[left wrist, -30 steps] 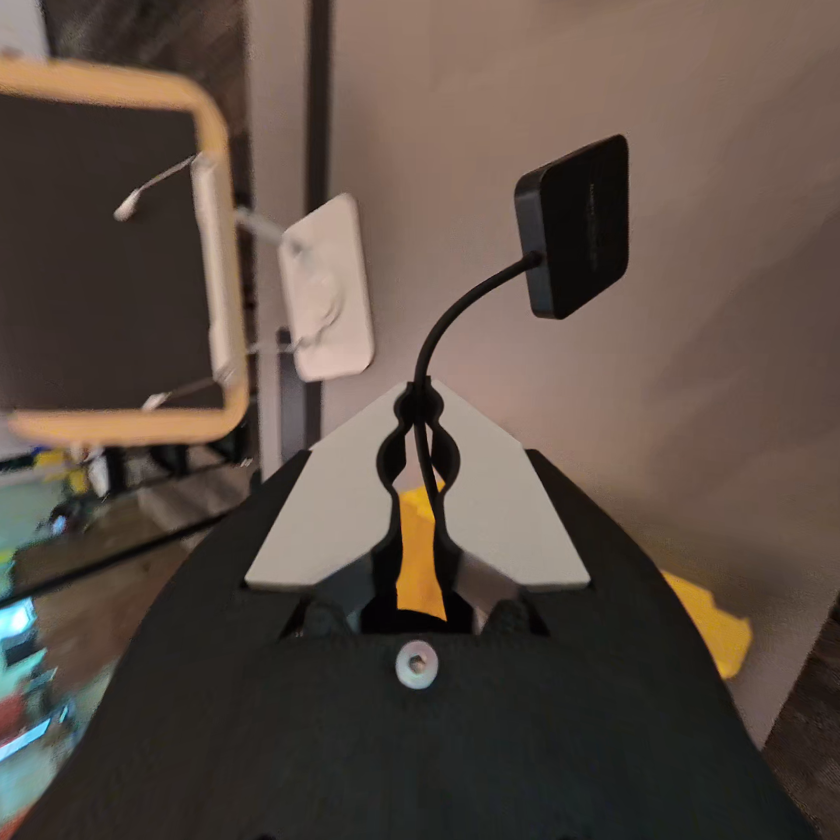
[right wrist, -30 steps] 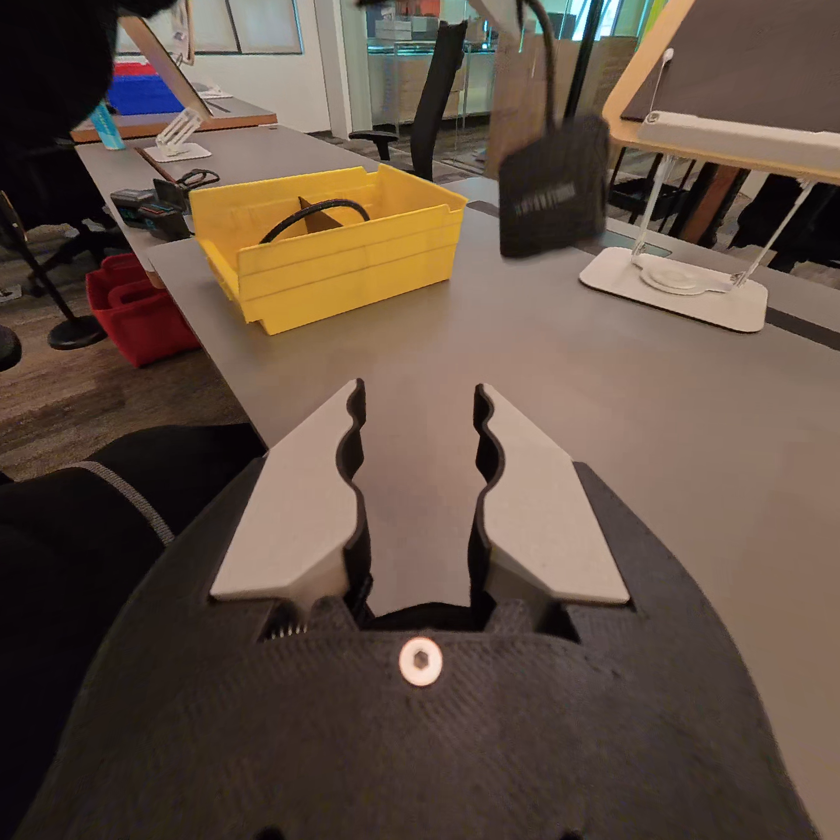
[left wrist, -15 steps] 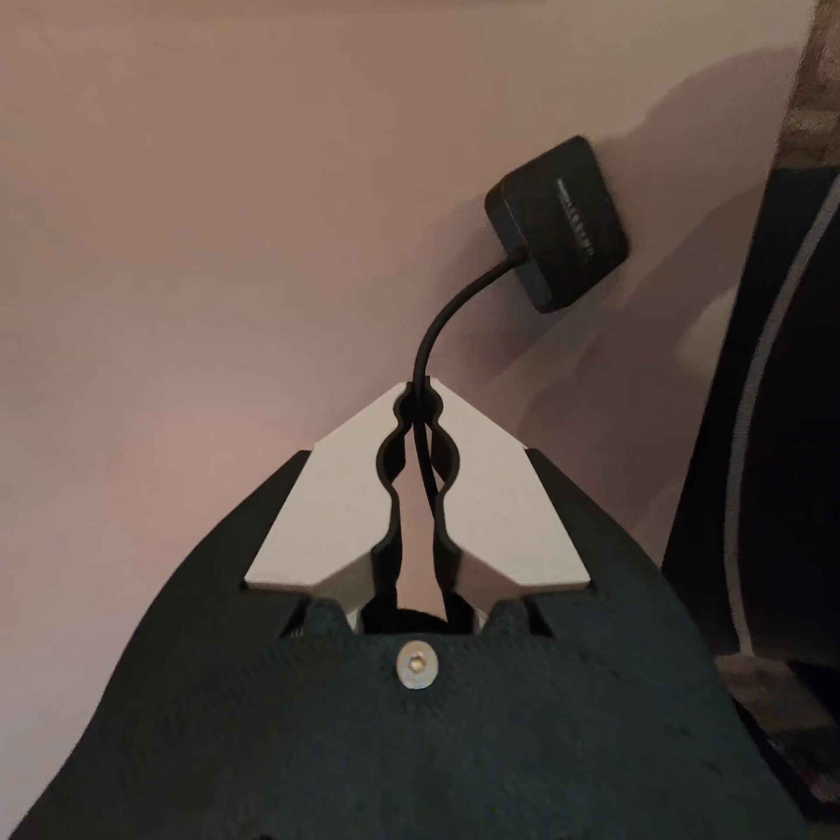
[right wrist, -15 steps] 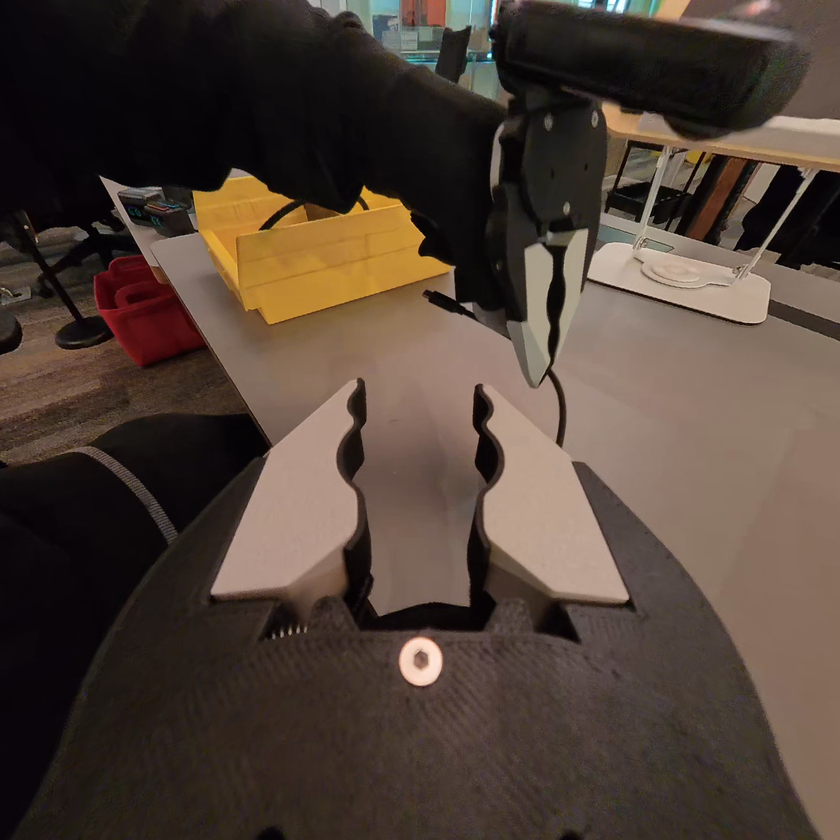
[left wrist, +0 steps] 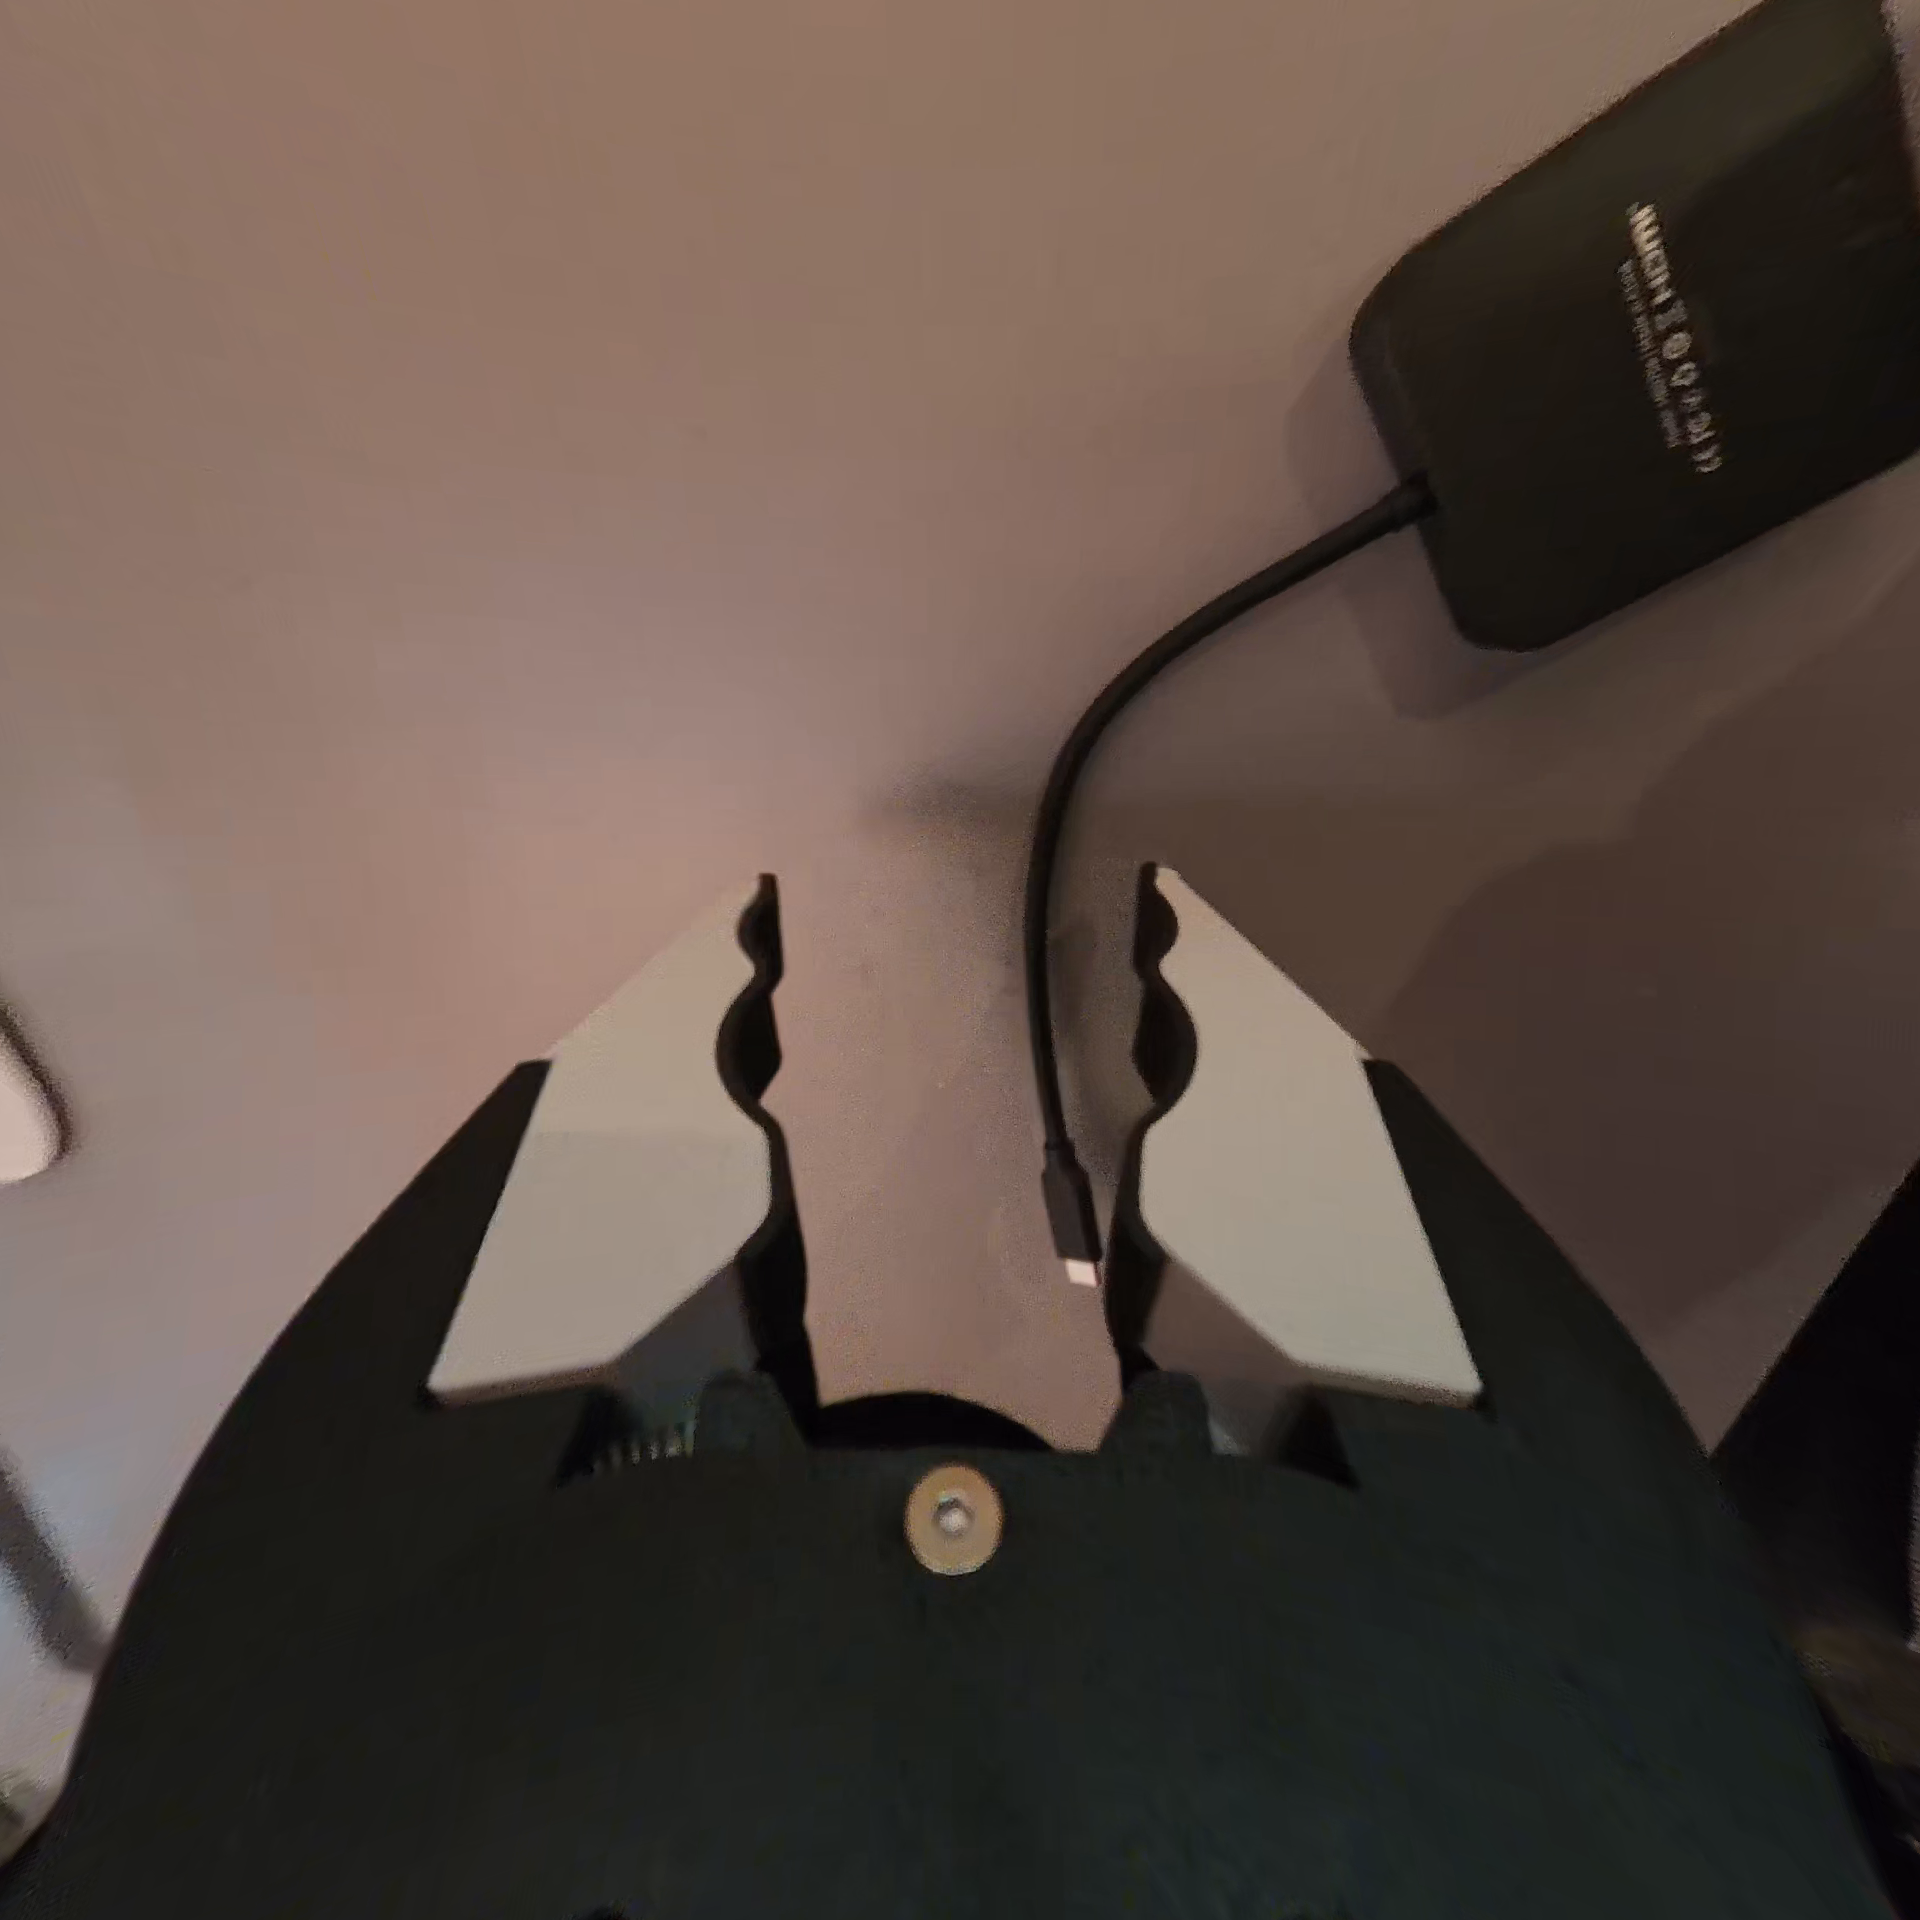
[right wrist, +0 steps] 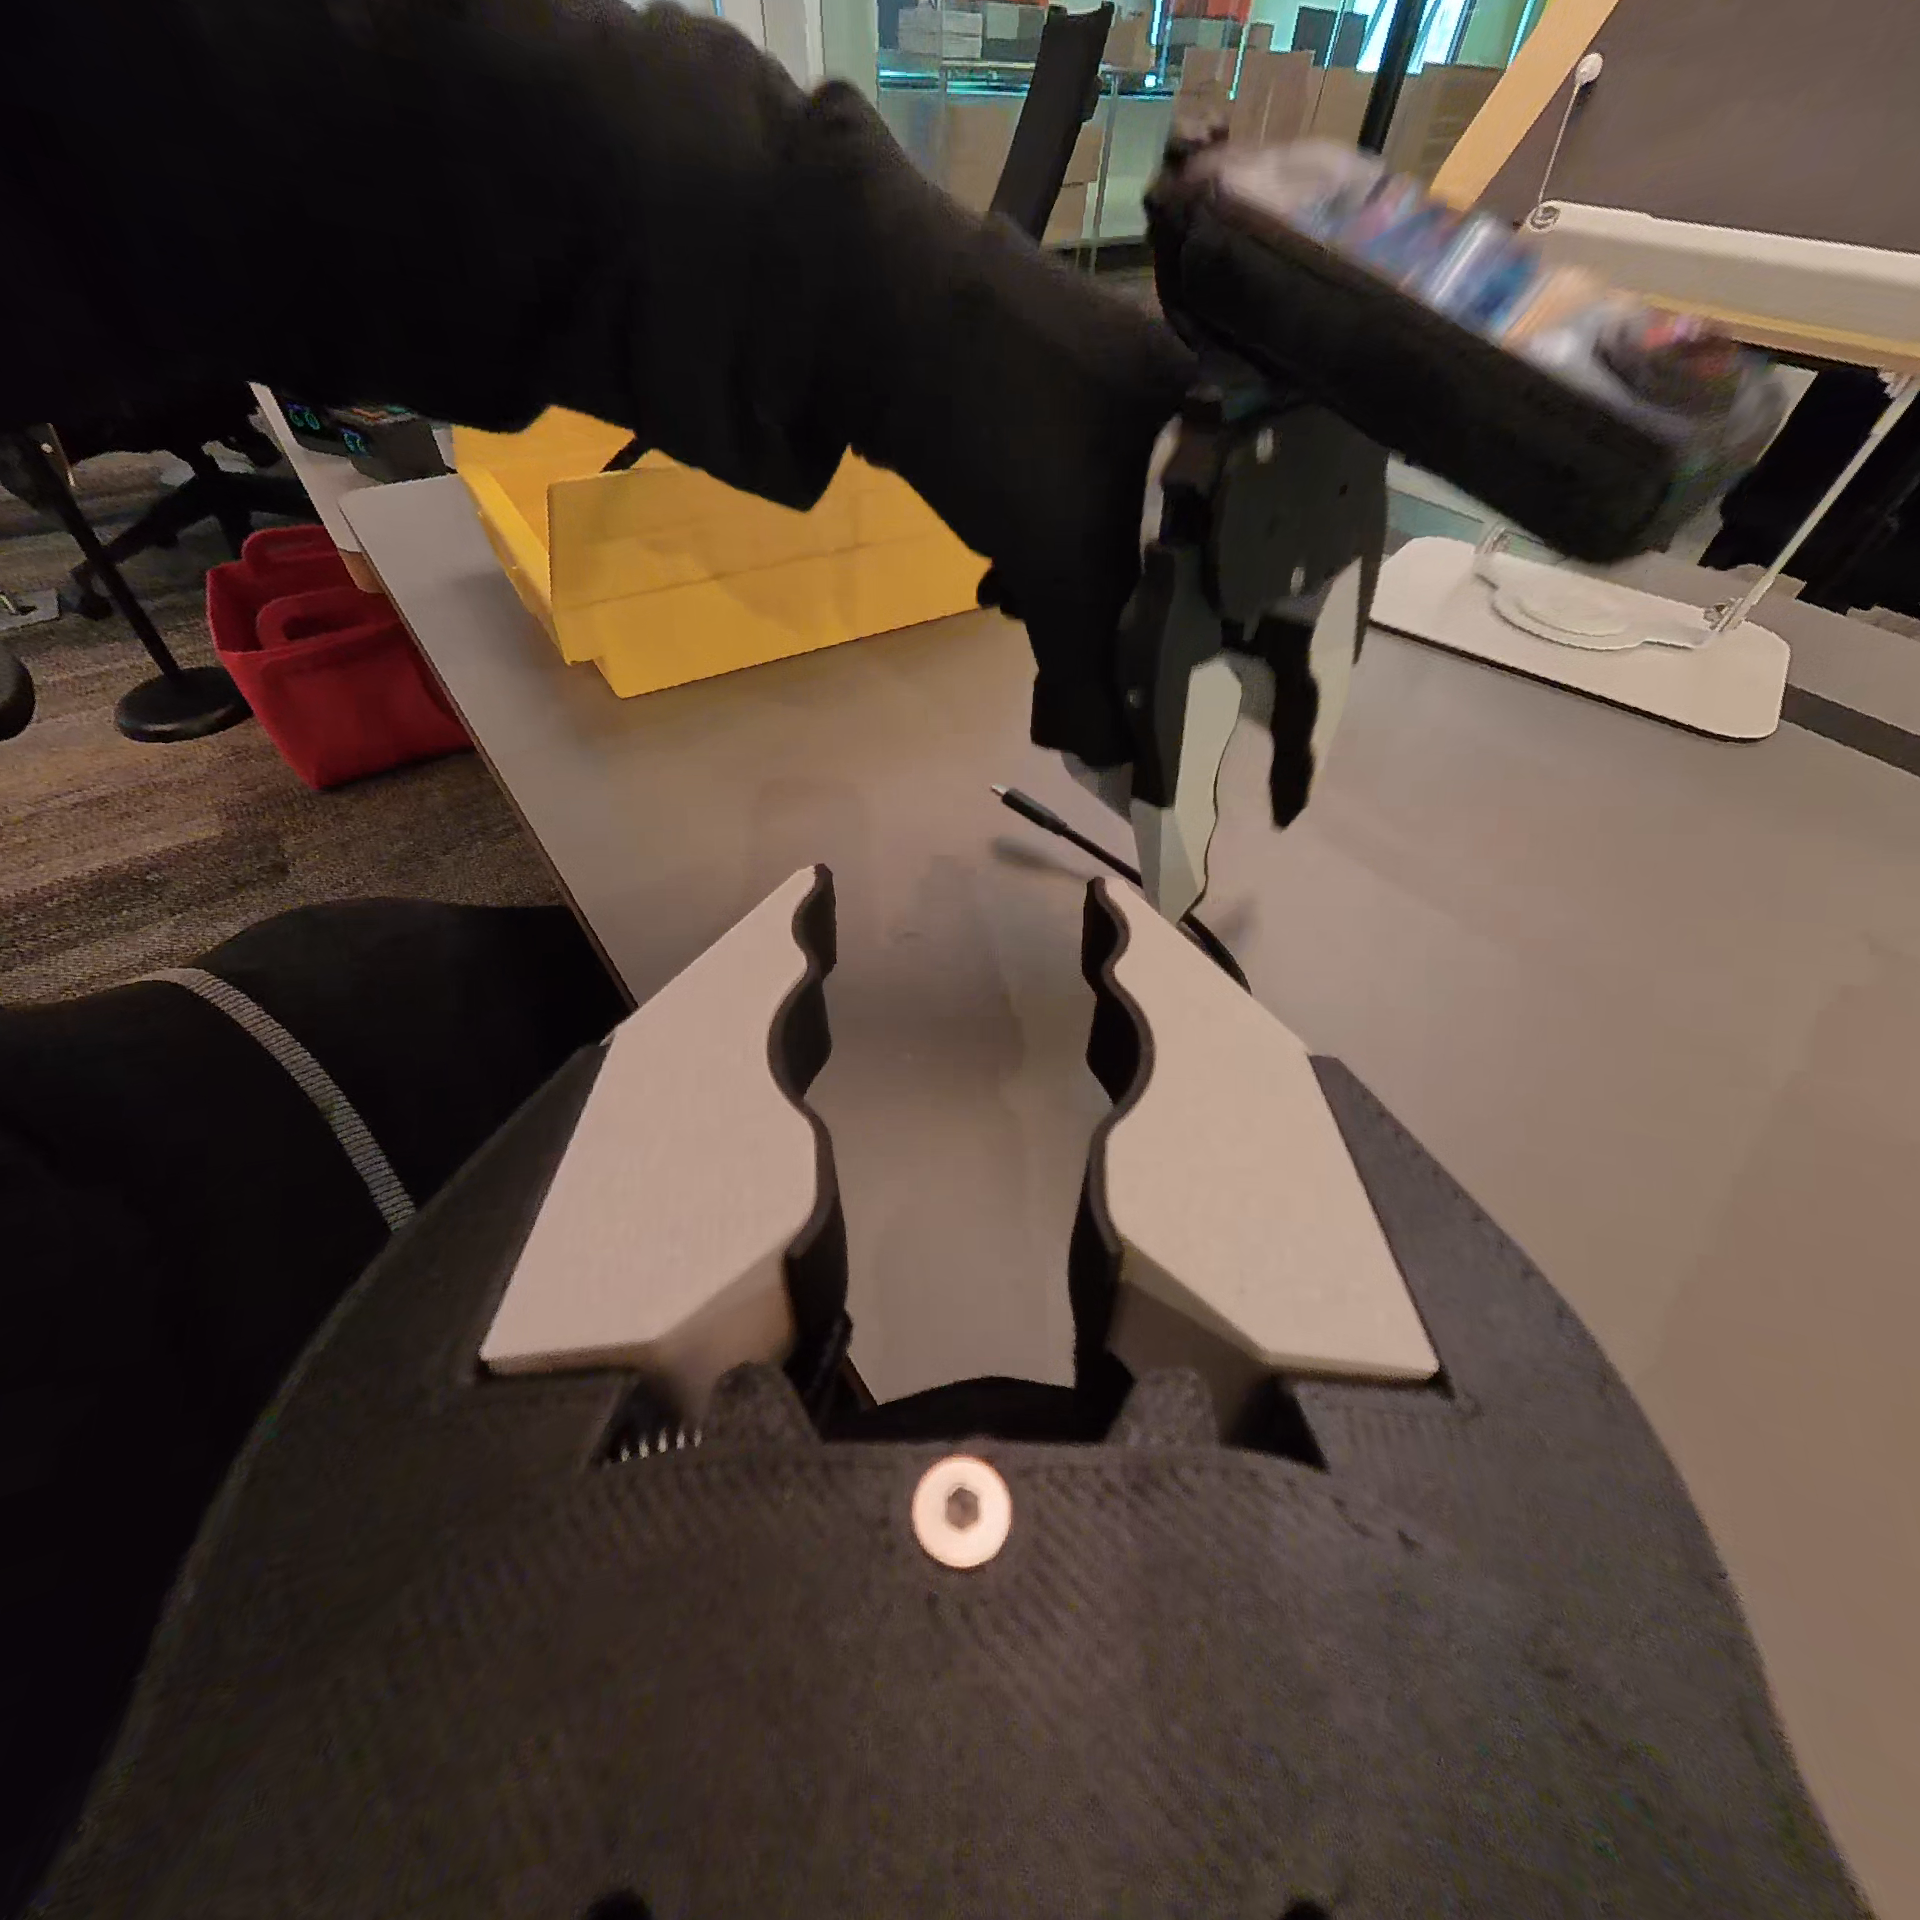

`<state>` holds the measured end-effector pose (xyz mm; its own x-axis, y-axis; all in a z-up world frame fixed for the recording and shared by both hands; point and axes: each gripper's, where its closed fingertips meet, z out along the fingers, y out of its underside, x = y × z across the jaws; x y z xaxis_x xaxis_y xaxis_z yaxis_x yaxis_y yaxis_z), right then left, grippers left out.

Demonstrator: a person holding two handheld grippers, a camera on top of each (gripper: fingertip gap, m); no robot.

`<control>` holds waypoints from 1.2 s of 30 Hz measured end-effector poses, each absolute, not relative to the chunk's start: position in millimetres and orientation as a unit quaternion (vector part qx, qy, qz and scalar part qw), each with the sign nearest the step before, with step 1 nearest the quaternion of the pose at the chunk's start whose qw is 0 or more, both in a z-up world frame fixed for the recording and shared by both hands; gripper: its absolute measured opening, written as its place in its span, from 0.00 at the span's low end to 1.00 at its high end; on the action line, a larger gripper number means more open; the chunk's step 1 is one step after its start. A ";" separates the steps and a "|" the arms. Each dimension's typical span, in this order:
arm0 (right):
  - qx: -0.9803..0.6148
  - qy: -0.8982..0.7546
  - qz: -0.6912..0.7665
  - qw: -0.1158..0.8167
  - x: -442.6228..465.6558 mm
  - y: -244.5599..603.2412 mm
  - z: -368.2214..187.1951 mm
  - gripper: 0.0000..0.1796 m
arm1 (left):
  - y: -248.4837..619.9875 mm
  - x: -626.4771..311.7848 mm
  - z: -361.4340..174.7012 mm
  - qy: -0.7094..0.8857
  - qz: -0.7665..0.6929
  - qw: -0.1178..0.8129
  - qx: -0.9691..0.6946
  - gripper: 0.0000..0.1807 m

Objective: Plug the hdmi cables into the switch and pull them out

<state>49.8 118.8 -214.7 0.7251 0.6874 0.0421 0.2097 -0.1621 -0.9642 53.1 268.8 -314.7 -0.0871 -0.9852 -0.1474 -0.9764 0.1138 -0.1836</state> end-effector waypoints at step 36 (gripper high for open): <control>-0.719 -0.327 0.239 0.564 31.5 109.8 -212.8 0.25 | 283.9 -217.3 -80.0 0.372 -0.115 0.442 -0.808 0.02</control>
<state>31.5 109.8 -212.8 0.6717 0.7404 0.0250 0.2004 -0.1491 -0.9683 -217.3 283.9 -80.0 0.6969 -0.7029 -0.1424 -0.4989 -0.3326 -0.8003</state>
